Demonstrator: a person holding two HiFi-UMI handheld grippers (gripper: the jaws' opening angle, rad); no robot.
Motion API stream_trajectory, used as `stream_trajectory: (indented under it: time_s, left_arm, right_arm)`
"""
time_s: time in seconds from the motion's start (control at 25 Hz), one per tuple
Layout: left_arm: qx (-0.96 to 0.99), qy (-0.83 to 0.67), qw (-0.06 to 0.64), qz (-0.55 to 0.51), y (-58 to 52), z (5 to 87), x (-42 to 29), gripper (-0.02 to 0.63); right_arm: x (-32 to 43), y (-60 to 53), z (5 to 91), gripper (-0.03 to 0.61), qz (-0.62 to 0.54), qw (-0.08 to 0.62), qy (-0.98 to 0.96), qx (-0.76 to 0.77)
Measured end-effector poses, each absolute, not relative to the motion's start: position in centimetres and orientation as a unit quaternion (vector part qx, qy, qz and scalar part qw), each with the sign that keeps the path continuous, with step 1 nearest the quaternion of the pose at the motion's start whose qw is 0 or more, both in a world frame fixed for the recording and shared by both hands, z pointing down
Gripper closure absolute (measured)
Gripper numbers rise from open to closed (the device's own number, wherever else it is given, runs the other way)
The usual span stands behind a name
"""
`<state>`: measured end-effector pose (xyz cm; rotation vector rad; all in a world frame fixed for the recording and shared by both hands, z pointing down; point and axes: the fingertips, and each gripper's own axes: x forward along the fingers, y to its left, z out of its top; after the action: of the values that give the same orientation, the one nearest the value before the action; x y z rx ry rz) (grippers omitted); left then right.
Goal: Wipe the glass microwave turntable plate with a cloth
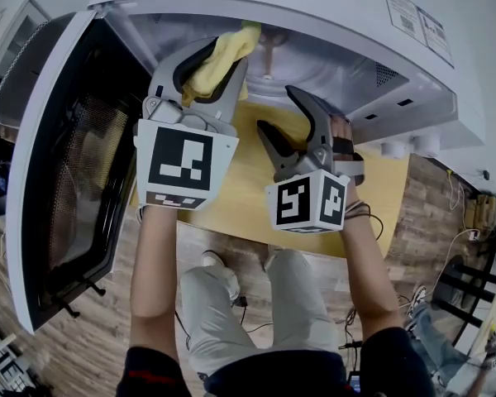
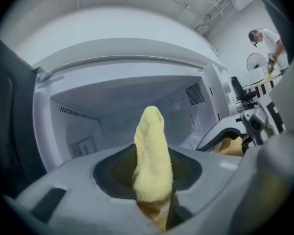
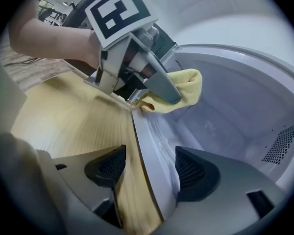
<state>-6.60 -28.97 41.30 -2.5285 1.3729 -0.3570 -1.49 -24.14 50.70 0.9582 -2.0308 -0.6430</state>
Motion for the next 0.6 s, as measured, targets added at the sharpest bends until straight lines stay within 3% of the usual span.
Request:
stream_trajectory:
  time_s: [0.6]
  left_arm:
    - [-0.866, 0.453, 0.142, -0.156, -31.6, 42.4, -3.9, 0.476]
  right_arm:
    - [-1.7, -24.1, 50.7, 0.301, -0.259, 0.392, -0.803, 0.367]
